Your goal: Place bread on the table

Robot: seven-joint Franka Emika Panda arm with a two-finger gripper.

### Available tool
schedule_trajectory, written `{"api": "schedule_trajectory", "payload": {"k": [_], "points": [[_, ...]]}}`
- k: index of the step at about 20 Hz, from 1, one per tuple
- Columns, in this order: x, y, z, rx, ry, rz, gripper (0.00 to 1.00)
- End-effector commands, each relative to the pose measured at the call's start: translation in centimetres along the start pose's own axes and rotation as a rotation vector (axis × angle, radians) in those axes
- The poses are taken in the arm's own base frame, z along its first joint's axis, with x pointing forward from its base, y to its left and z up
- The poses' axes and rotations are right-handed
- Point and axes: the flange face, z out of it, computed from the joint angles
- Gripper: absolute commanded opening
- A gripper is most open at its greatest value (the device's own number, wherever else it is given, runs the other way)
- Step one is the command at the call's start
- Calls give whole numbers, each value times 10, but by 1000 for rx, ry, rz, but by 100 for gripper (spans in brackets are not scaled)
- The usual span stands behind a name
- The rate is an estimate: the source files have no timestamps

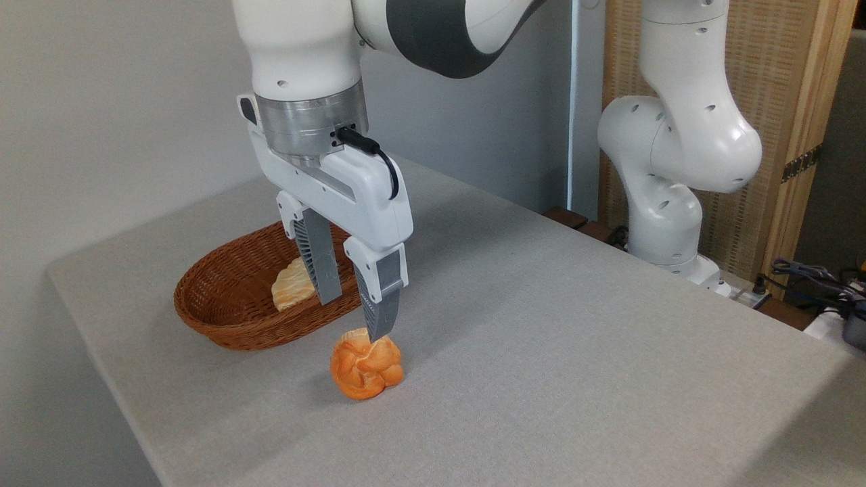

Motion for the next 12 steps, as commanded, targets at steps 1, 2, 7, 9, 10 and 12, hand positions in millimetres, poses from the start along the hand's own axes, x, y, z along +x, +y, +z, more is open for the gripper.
{"api": "schedule_trajectory", "payload": {"k": [1,2,7,9,10,12], "points": [[-1,2,1,-34,-1,5,100],[-1,2,1,-34,-1,5,100],[7,10,1,-39,4,22,100],[12,15,1,-58,22,22,100],[23,28,1,-77,39,36,100],[40,49,2,-89,44,54,100]]}}
